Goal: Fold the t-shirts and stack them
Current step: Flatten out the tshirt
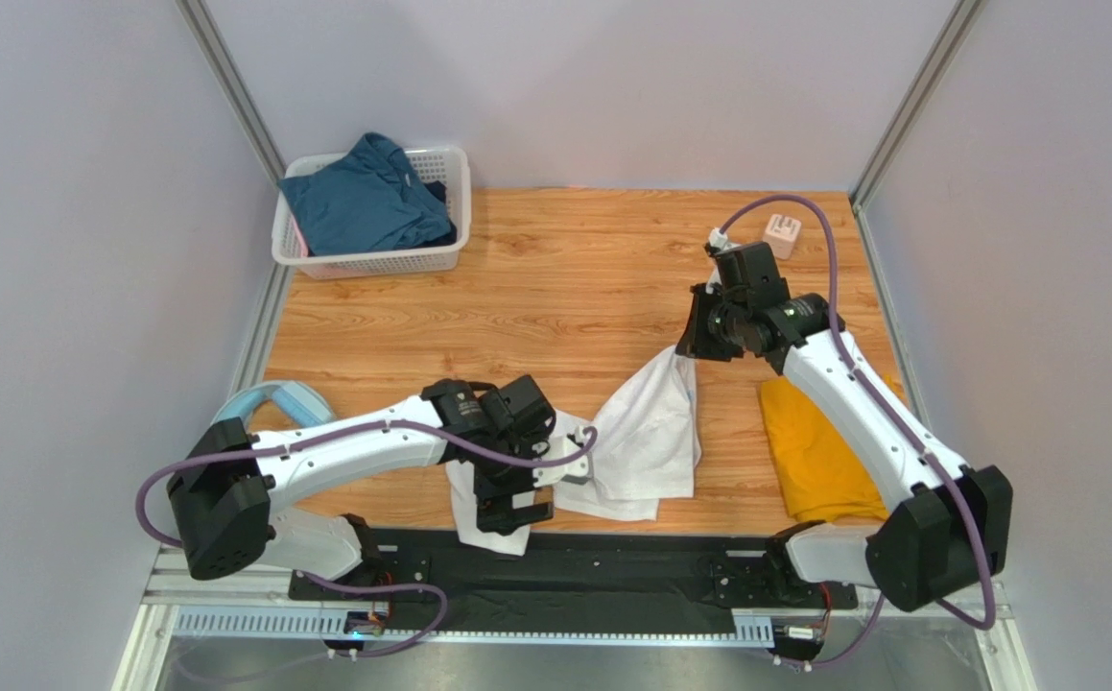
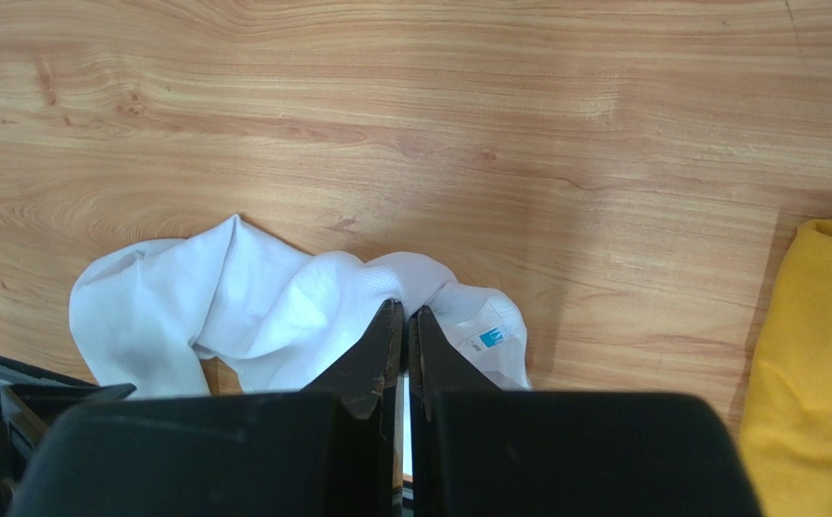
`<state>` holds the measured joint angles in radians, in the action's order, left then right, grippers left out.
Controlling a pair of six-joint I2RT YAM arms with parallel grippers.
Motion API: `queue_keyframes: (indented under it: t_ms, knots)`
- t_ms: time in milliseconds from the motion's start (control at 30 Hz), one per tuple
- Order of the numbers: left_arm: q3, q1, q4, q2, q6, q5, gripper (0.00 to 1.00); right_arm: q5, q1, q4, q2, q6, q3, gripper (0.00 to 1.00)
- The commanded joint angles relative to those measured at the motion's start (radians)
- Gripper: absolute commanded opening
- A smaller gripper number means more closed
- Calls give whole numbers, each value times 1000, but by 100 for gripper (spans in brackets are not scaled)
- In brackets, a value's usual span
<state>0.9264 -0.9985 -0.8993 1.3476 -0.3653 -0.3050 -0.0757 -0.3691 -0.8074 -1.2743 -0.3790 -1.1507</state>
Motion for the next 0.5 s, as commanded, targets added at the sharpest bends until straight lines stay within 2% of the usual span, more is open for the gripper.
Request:
queue_keyframes:
  t_ms: [0, 233, 467]
  knots:
    - [-15, -71, 103, -7, 3, 93, 100, -67, 57, 105, -89, -18, -69, 0]
    - [-1, -175, 138, 76, 15, 92, 100, -125, 119, 125, -252, -21, -167, 0]
    - [-1, -184, 155, 194, 49, 47, 100, -138, 122, 139, -292, -29, -192, 0]
